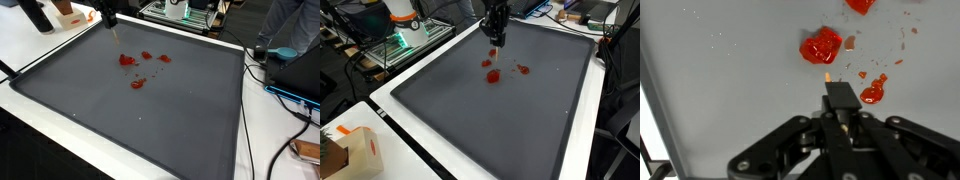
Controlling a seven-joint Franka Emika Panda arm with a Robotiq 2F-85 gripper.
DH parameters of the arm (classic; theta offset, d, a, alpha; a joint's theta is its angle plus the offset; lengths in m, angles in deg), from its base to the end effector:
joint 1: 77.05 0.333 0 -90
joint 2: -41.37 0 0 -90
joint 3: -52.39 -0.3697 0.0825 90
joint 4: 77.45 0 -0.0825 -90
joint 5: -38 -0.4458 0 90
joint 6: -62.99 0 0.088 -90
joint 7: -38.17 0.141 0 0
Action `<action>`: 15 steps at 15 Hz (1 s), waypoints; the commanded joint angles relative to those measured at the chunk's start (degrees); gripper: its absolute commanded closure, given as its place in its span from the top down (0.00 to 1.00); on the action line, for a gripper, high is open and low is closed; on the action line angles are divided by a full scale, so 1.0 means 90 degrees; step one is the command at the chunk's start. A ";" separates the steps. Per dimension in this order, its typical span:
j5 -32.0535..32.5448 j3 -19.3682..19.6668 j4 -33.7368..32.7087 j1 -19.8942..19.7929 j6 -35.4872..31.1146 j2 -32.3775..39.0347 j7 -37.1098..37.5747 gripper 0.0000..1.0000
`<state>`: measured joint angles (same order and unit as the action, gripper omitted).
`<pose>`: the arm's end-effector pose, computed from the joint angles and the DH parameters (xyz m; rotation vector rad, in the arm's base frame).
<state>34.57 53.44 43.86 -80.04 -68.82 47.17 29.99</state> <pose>0.6227 -0.0411 0.3560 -3.1029 -0.0533 -0.1340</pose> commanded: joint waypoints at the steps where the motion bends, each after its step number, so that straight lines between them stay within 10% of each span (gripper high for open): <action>1: -0.0107 0.0009 -0.0010 0.0010 0.0470 -0.0386 -0.0123 0.03; 15: 0.0006 -0.0010 -0.0310 0.0138 0.0862 -0.0552 0.0002 0.13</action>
<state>34.62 53.17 41.16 -78.98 -61.18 42.20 29.99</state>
